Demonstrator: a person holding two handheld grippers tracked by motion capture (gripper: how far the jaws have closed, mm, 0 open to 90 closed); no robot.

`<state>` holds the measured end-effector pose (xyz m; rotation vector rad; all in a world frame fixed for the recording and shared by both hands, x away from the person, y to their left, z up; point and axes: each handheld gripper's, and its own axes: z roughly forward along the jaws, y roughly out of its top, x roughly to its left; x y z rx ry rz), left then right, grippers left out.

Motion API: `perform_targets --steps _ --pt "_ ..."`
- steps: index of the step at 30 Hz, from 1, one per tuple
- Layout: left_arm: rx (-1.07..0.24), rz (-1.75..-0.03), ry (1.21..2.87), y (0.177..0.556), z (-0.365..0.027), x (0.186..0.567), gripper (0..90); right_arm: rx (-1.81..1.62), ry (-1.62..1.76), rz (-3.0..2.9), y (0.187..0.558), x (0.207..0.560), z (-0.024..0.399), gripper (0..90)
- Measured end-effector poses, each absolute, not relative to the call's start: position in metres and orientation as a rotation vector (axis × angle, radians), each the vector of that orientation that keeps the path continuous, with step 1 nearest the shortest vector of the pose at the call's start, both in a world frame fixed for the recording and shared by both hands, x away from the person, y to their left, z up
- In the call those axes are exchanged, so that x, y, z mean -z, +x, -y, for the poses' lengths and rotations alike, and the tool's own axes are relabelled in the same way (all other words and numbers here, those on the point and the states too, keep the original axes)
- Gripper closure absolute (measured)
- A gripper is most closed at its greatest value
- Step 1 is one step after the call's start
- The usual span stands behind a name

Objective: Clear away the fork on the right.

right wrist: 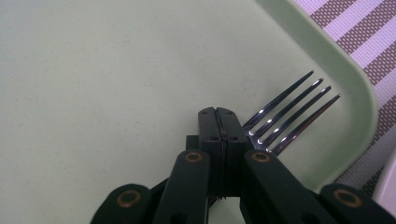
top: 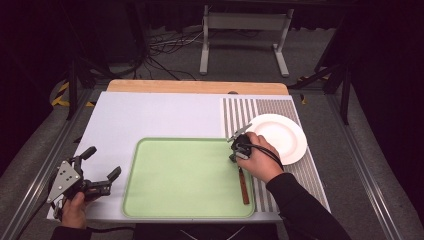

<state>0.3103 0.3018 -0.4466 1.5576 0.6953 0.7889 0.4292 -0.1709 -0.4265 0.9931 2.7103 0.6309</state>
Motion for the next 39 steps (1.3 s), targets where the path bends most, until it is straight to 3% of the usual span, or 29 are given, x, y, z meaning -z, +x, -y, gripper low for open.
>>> perform_targets --steps 14,24,30,39 --pt "-0.788 -0.696 1.56 0.311 -0.302 0.447 0.2 -0.655 1.037 -2.697 0.43 0.425 0.18 89.4" --pt "-0.786 -0.698 1.557 0.311 -0.302 0.447 0.3 -0.823 0.977 -2.646 0.421 0.398 0.181 67.7" --pt "-0.786 -0.698 1.559 0.311 -0.302 0.447 0.2 -1.02 0.901 -2.622 0.416 0.392 0.183 30.2" --pt "-0.789 -0.696 1.559 0.31 -0.302 0.447 0.3 -1.132 0.776 -2.546 0.403 0.375 0.198 22.2"
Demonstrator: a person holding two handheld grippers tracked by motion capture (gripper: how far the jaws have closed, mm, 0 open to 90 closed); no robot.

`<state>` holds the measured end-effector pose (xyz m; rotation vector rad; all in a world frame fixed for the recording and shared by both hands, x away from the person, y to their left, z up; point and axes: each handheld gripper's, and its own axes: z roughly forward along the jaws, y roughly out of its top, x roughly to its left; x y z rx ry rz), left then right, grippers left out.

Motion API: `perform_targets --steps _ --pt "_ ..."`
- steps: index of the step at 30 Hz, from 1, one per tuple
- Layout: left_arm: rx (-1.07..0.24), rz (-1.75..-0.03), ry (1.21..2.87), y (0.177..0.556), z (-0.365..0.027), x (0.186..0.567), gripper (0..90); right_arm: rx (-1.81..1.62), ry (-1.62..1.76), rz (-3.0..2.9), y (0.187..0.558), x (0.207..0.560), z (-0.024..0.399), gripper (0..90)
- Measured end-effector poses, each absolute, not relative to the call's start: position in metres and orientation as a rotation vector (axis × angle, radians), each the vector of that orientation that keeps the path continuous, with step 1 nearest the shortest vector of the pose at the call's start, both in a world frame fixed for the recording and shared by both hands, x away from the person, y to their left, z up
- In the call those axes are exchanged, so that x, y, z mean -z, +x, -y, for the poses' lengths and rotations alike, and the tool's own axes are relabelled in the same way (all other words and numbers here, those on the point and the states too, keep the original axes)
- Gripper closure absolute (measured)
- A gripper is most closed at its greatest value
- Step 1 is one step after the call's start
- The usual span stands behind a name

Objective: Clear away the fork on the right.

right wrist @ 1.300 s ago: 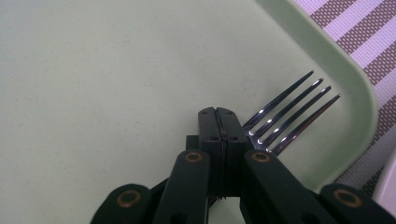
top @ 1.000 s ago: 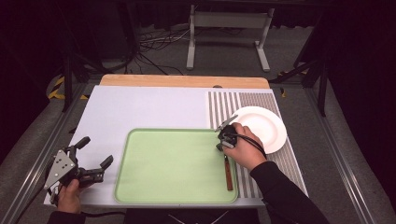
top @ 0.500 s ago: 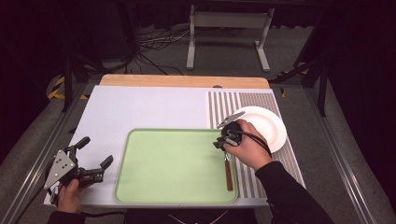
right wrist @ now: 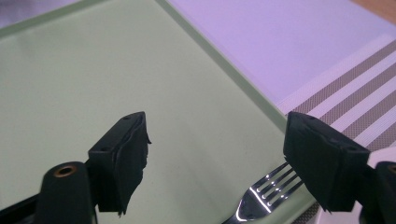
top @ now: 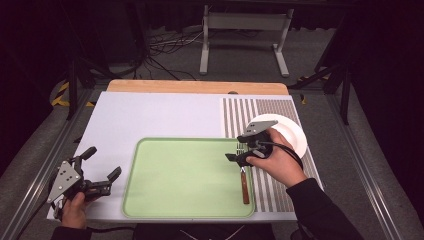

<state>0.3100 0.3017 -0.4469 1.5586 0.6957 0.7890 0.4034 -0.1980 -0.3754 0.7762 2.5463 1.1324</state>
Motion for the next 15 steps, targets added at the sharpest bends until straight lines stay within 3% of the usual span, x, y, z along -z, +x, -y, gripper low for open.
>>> perform_targets --steps 15 --pt "-0.791 -0.699 1.562 0.31 -0.301 0.447 0.3 -1.42 0.653 -2.331 0.379 0.366 0.242 11.8"
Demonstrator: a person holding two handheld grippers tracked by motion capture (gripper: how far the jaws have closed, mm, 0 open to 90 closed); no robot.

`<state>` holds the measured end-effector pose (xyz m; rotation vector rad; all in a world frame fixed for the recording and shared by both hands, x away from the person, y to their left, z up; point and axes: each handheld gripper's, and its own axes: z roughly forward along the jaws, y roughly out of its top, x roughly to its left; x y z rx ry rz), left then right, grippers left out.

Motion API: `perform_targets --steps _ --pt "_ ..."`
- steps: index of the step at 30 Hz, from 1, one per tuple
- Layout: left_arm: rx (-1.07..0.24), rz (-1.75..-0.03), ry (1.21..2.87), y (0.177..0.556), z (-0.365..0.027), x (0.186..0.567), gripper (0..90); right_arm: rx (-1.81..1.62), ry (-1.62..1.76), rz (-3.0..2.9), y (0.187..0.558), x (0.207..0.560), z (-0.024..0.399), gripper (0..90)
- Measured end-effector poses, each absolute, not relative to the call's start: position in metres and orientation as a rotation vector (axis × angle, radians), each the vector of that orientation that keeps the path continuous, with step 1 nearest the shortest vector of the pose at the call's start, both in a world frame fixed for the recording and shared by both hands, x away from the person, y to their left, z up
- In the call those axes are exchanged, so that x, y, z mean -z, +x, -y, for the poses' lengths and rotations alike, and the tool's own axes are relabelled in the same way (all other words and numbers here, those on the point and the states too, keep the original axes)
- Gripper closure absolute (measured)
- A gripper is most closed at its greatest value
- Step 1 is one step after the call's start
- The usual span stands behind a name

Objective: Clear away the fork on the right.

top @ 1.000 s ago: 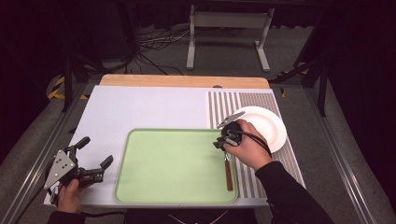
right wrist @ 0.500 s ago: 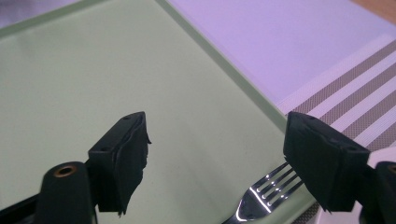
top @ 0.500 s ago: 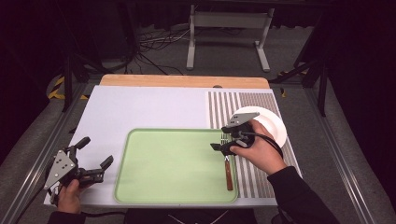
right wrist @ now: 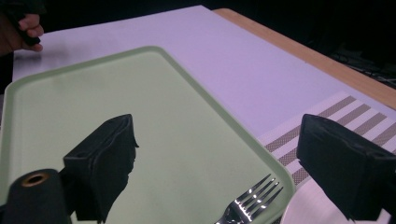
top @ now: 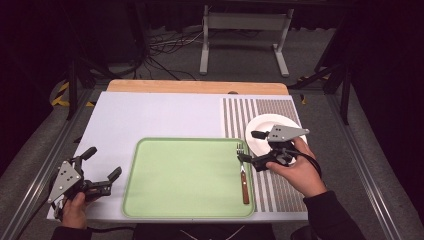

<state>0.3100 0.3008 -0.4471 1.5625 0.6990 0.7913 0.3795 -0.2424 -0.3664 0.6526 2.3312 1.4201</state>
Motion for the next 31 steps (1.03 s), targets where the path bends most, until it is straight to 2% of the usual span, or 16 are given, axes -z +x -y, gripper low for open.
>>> perform_targets --steps 17,31 --pt "-0.794 -0.704 1.56 0.309 -0.3 0.447 0.3 -1.566 0.672 -2.103 0.356 0.391 0.306 5.9" --pt "-0.795 -0.691 1.549 0.309 -0.301 0.446 0.2 -1.574 0.737 -2.012 0.345 0.435 0.336 5.9"
